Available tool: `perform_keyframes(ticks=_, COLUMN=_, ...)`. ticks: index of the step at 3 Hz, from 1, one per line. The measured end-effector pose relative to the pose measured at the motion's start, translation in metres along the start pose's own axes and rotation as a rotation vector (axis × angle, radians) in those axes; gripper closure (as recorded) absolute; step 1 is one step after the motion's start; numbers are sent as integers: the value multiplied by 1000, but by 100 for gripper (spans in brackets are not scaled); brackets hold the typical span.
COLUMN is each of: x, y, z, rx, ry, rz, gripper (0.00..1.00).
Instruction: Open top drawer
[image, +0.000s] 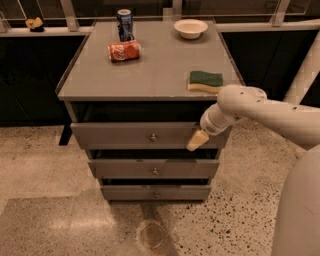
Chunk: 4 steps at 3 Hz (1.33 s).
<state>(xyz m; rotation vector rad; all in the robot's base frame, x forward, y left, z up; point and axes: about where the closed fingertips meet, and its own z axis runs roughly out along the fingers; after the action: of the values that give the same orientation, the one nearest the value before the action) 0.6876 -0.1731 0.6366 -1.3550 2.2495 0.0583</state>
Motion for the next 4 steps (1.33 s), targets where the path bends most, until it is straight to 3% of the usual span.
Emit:
perform_keyframes(ticks=3, x=0, y=0, z=0, rx=0, ry=0, rz=0, gripper=88)
perform_keyframes(ticks=4, x=0, y=0, z=0, rx=0, ry=0, rz=0, gripper=100)
